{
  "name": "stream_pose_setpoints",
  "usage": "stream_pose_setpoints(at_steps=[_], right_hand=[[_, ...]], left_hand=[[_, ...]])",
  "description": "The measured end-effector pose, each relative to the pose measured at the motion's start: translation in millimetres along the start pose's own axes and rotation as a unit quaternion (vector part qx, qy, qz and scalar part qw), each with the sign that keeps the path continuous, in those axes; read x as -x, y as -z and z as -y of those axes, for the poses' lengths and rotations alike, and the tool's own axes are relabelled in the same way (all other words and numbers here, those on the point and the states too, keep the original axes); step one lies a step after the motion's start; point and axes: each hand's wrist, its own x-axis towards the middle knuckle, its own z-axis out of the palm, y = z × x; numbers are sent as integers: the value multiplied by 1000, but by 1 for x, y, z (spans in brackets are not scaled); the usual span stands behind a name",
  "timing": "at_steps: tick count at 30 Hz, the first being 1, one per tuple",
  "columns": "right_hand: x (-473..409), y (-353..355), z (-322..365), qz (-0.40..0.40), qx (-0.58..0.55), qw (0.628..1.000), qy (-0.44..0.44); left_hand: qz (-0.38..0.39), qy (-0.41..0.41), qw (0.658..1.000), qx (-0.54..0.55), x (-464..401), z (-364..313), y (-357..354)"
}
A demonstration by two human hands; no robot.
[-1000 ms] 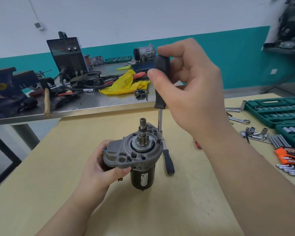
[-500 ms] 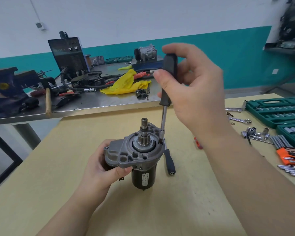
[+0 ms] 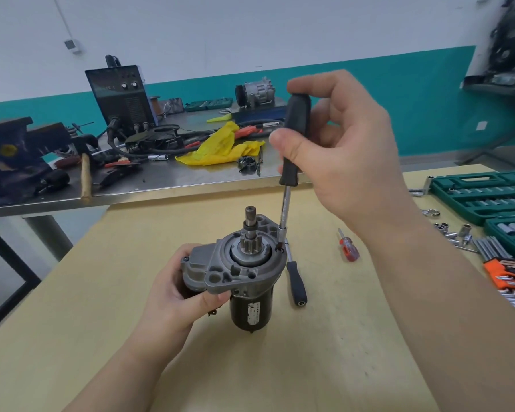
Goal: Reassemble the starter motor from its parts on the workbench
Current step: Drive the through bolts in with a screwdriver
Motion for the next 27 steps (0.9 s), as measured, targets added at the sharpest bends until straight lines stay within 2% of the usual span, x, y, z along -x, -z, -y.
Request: stream_pose_setpoints(at_steps=[2,4,5,7,9,11,14,18,20,24,27], right_hand=[[2,-4,-3,-59,87,994,23],[3,-5,-2,-64,108,991,37],[2,-4,-1,-44,85,995,34],[0,-1,2,29,-29,999,5],[0,2,3,100,-121,987,-25],[1,4,4,132,-133,982,-24],[1,3,2,78,-90,993,-15],[1,-4,-4,-60,84,994,29],[2,-3,-3,-66,88,993,45],[-1,4,0,60,-110,992,-9],[0,11,1,133,-155,979,-14]], left_hand=[[-1,-1,1000,0,0,0,0],[-2,-1,1000,-1,0,0,0],[-2,-1,1000,0,0,0,0],[-3,-1,1000,-2,0,0,0],[-2,1,1000,-2,0,0,0],[-2,1,1000,0,0,-1,0],[1,1,1000,-1,0,-2,-1],[-1,1,1000,-3,0,-2,0],[-1,1,1000,4,0,-1,1],[1,-1,1000,6,0,0,1],[2,-1,1000,3,0,-1,0]])
